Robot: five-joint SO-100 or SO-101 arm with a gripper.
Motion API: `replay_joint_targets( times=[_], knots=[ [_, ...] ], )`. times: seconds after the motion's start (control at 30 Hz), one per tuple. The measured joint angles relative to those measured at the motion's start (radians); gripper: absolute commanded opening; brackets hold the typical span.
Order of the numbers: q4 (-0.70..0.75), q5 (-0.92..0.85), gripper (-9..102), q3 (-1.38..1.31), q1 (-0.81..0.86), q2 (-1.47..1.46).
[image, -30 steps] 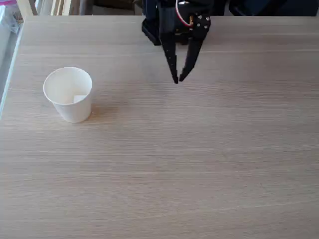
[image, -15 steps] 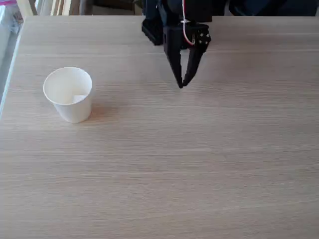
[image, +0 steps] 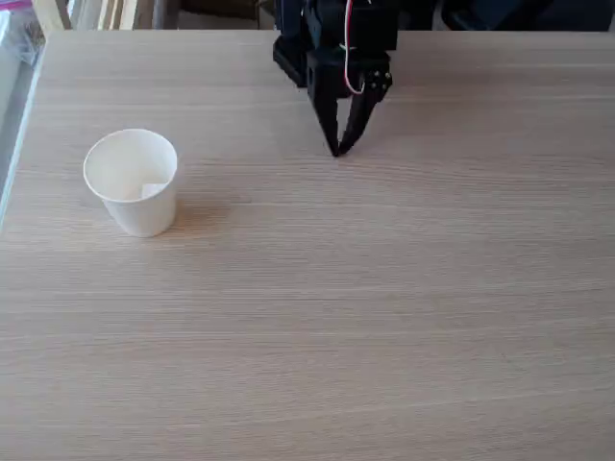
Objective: Grasp a block and put it in the bin.
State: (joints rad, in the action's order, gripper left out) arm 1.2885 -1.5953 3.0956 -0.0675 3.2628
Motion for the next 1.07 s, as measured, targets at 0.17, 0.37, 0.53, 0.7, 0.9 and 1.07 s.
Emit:
replay_joint_targets(
  times=[0.17,0.37,0.53,0.7,0.9,1.07],
  knots=[
    [0.046,0.034,0,0.000,-0.021,0.058],
    [0.051,0.034,0,0.000,-0.021,0.064],
    [0.051,0.034,0,0.000,-0.040,0.064],
    [0.051,0.034,0,0.000,-0.037,0.064],
    [0.051,0.032,0,0.000,-0.031,0.064],
    [0.051,0.032,0,0.000,-0.031,0.064]
  ],
)
